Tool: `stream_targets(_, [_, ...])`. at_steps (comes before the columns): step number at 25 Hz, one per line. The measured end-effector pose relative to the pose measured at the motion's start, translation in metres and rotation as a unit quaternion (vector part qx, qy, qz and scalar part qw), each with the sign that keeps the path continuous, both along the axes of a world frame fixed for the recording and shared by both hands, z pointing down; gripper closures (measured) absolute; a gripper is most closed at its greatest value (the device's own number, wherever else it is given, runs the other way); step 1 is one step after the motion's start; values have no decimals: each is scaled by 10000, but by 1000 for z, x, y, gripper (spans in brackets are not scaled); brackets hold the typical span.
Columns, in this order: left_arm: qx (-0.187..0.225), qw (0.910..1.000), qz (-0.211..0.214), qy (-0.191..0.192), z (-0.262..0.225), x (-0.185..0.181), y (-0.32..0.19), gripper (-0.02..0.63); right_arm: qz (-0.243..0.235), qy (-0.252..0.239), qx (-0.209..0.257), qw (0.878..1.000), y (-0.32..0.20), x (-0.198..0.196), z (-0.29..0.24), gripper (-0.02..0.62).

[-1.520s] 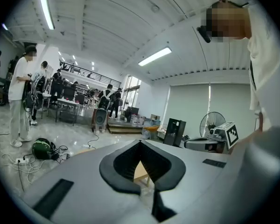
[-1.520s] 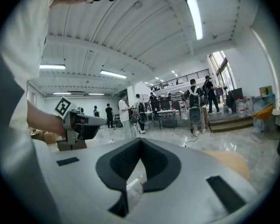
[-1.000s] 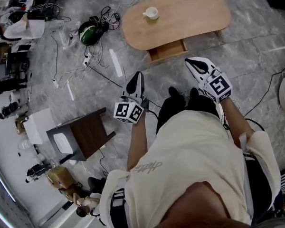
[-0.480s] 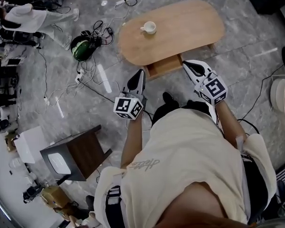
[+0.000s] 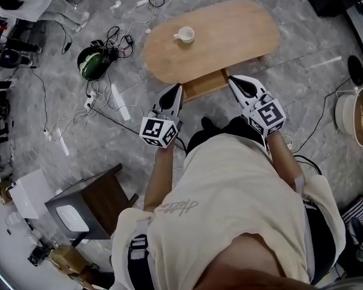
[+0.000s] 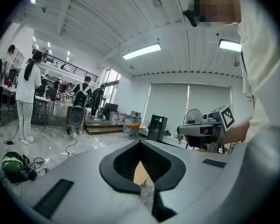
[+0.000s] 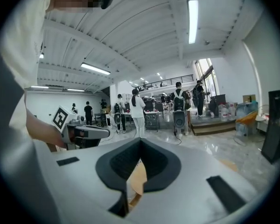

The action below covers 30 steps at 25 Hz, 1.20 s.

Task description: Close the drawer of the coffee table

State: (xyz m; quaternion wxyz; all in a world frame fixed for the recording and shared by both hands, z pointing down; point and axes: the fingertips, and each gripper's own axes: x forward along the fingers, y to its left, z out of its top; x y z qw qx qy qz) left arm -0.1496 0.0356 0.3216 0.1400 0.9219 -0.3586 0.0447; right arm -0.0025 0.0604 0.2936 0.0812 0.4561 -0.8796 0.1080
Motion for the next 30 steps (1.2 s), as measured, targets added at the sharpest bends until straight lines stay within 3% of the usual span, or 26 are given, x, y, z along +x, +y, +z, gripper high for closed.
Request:
stream_targets(8, [-342, 9993, -149, 52, 26, 3, -14, 601, -69, -7, -178, 9998, -18, 11, 12, 598])
stream_targets(19, [-157, 9983, -433, -348, 7, 33, -89, 601, -470, -609, 32, 9970, -112, 41, 14, 598])
stream_targets(30, [-208, 9940, -1069, 2, 2, 75, -169, 601, -789, -634, -95, 9948, -198, 92, 32, 598])
